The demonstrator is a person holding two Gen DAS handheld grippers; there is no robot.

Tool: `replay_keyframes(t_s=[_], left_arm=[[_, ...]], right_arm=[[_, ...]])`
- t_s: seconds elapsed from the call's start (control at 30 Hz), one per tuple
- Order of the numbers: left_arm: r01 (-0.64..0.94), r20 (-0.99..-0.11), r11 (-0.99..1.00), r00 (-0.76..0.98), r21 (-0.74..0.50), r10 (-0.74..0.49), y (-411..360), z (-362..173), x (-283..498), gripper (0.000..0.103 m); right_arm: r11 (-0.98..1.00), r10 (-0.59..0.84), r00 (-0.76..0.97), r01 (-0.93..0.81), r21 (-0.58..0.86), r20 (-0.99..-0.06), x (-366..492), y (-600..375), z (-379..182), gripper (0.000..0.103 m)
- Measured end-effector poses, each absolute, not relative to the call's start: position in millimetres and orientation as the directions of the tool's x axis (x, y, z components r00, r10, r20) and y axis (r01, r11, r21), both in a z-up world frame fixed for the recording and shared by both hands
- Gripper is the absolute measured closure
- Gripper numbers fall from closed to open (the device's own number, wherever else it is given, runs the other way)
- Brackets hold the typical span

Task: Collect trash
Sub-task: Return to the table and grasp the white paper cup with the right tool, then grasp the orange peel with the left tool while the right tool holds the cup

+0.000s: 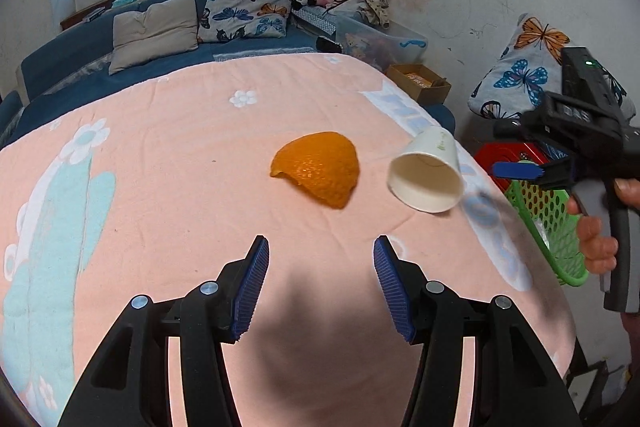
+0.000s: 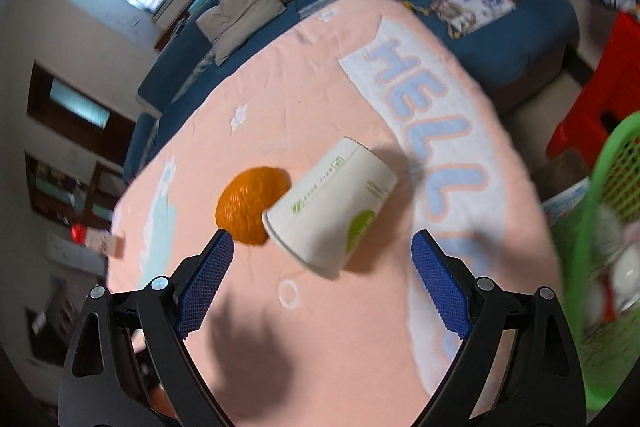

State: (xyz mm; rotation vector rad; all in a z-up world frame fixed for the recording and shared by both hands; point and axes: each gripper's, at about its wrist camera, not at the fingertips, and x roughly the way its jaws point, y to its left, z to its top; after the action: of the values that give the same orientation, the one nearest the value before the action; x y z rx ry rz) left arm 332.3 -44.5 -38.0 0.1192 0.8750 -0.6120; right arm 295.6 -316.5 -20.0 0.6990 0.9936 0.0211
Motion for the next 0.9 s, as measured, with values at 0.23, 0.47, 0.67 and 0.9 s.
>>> replay_keyframes(t_s=[0.23, 0.47, 0.67, 0.9], left_arm=[[0.555, -0.75, 0.818, 0.474, -0.152, -0.461, -41, -43, 348, 0.05], [0.561, -0.758, 0.816, 0.469, -0.14, -0.453, -48, -48, 361, 0.047], [0.563, -0.764, 0.817, 0.47, -0.126, -0.442, -61, -49, 373, 0.04], [0.585, -0.777, 0.807, 0.471, -0.08, -0.418, -93, -53, 388, 0.035]], right_arm=[[0.707, 0.345, 0.546, 0.384, 0.594, -0.763, 317, -323, -38, 0.018], [0.663, 0.379, 0.515, 0.428, 0.614, -0.769, 328, -324, -56, 0.02], [0.65, 0.418, 0.496, 0.422, 0.632, -0.761, 326, -327, -64, 0.031], [0.671, 0.421, 0.515, 0.377, 0.638, -0.747, 307, -340, -52, 0.035]])
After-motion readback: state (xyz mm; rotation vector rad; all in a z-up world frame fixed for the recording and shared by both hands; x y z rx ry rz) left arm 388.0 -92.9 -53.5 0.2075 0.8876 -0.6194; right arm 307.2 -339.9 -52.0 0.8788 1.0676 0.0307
